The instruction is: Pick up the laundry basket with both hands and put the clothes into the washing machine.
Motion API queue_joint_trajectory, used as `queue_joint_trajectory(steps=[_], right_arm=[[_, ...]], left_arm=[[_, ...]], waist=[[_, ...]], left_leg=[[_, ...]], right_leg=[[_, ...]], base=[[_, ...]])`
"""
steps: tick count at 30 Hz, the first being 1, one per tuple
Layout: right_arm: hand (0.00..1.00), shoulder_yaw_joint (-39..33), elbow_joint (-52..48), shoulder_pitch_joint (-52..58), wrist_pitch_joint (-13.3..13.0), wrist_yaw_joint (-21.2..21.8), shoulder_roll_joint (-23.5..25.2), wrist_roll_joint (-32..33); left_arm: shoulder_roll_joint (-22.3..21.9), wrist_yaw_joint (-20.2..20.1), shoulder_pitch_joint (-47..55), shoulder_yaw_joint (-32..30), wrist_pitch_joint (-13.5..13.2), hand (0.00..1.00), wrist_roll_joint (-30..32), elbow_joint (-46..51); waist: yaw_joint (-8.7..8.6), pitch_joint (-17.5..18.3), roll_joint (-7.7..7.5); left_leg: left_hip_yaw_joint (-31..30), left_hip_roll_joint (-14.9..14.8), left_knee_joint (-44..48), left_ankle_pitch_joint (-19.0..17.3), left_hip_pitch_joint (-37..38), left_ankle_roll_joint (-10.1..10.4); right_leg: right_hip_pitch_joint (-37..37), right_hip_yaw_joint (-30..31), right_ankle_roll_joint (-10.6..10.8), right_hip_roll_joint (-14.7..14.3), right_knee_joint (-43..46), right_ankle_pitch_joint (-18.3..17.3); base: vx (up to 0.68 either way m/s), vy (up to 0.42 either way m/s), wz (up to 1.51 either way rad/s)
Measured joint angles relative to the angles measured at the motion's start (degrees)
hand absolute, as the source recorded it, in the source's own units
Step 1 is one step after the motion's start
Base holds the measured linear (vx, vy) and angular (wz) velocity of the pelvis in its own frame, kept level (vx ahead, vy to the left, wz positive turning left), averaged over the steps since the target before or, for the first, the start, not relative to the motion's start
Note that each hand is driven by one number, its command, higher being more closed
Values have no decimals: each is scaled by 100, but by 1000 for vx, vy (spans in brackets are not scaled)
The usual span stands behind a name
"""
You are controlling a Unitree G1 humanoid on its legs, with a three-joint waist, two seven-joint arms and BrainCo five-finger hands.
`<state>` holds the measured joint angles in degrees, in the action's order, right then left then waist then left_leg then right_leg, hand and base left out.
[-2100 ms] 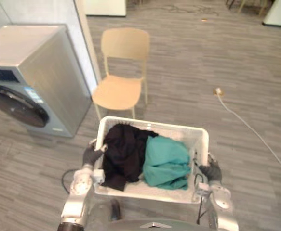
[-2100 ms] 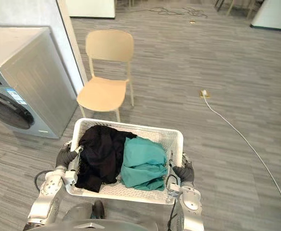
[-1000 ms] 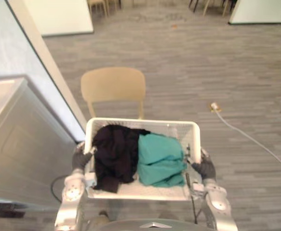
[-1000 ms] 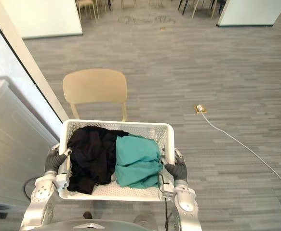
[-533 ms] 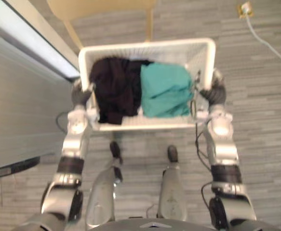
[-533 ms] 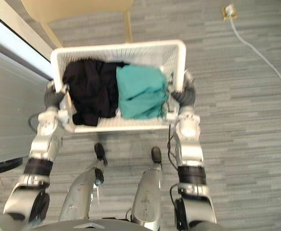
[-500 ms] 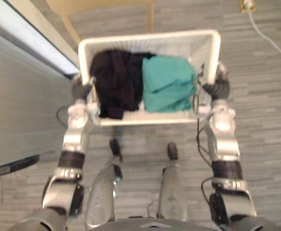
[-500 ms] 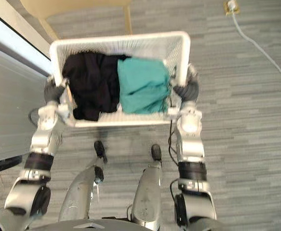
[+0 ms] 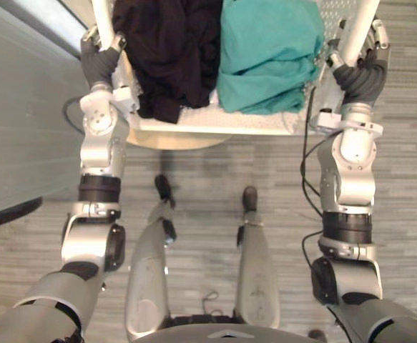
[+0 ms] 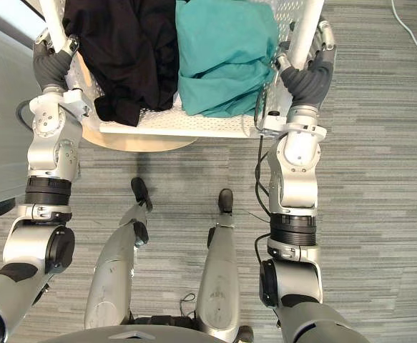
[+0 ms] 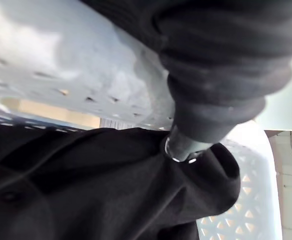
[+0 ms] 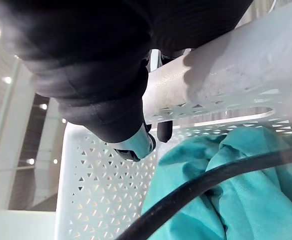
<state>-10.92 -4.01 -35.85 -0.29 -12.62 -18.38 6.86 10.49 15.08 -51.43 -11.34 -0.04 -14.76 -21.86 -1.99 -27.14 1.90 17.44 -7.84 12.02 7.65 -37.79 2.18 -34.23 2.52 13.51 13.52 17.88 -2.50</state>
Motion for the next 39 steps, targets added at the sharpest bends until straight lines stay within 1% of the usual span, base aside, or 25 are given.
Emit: queue_joint_trajectory(steps=[2, 4, 8, 9, 13, 16, 21, 23, 30, 35, 36, 37, 39], right_arm=[[100, 87, 0, 42, 0, 131, 2, 80], [100, 144, 0, 55, 0, 213, -3, 189], [100, 202, 16, -45, 0, 391, -32, 547], [100, 247, 77, -126, 3, 394, -42, 679], [100, 278, 131, -216, 7, 416, -105, 985], [100, 346, 600, -582, 7, 494, -277, 1322], [100, 380, 1272, -943, 9, 507, -282, 1630], [100, 411, 1479, -1106, 10, 505, -270, 1699], [100, 514, 2149, -1638, 6, 498, -232, 2109], [100, 551, 2367, -1807, 6, 499, -234, 2317], [0, 628, 2444, -1842, 5, 504, -241, 2320], [0, 673, 2522, -1873, 4, 515, -240, 2320], [0, 875, 2561, -1887, 6, 538, -244, 2321]], left_arm=[[7, 81, 114, -82, 12, 100, 80, 2], [35, 80, 141, -171, 23, 100, 119, 2], [320, 33, 53, -190, 23, 100, 92, 57], [426, -13, -2, -188, 23, 100, 76, 40], [567, -87, -259, -139, 23, 100, 29, -273], [664, -125, -501, -88, 22, 100, 2, -539], [761, -132, -1039, 15, 53, 100, 153, -1198], [821, -87, -1189, 20, 121, 100, 212, -1353], [926, -33, -1459, 0, 138, 100, 270, -1539], [955, -33, -1483, -19, 172, 100, 270, -1542], [998, -29, -1483, -23, 200, 0, 294, -1555], [1020, -23, -1489, -40, 202, 0, 324, -1555], [1042, 119, -1702, -229, 205, 0, 677, -1586]], waist=[[51, -1, -2], [74, -9, -15], [100, -20, -33], [96, -39, -65], [147, -51, -88], [156, -51, -88], [169, -52, -90], [166, -52, -90], [216, -53, -91], [237, -53, -91], [241, -53, -91], [241, -53, -91], [254, -53, -91]], left_leg=[[24, -51, 89, -40, -9, -4], [30, -96, 159, -84, -19, -5], [35, -205, 299, -113, -225, 14], [57, -220, 300, -102, -250, 4], [62, -289, 299, -83, -251, 8], [62, -314, 282, -54, -261, 17], [-5, -366, 260, -5, -338, 44], [-12, -370, 146, 80, -337, 77], [-22, -382, -133, 298, -317, 127], [-44, -381, -360, 474, -247, 167], [-42, -381, -425, 512, -215, 177], [-42, -382, -444, 527, -204, 181], [-42, -389, -531, 590, -202, 174]], right_leg=[[-9, -20, -42, -30, 101, -30], [-8, -23, -84, -63, 145, -56], [-237, -31, -143, -108, 313, -108], [-292, -16, -143, -122, 342, -107], [-307, -14, -146, -187, 354, -106], [-339, -16, -147, -213, 370, -105], [-372, -62, -159, -274, 369, -98], [-402, -105, -166, -287, 369, -94], [-475, -196, -197, -328, 387, -74], [-499, -311, -278, -341, 491, -119], [-500, -317, -295, -349, 508, -129], [-501, -319, -298, -353, 512, -130], [-538, -332, -307, -370, 520, -135]], base=[[9, -48, 1], [-4, -40, -5], [-25, -47, -5], [-37, -65, -8], [-3, -56, -5], [5, -41, -3], [5, -39, 2], [8, -53, 3], [-9, -45, 3], [-24, -54, 7], [-26, -60, 5], [-31, -61, 0], [-34, -57, 0]])
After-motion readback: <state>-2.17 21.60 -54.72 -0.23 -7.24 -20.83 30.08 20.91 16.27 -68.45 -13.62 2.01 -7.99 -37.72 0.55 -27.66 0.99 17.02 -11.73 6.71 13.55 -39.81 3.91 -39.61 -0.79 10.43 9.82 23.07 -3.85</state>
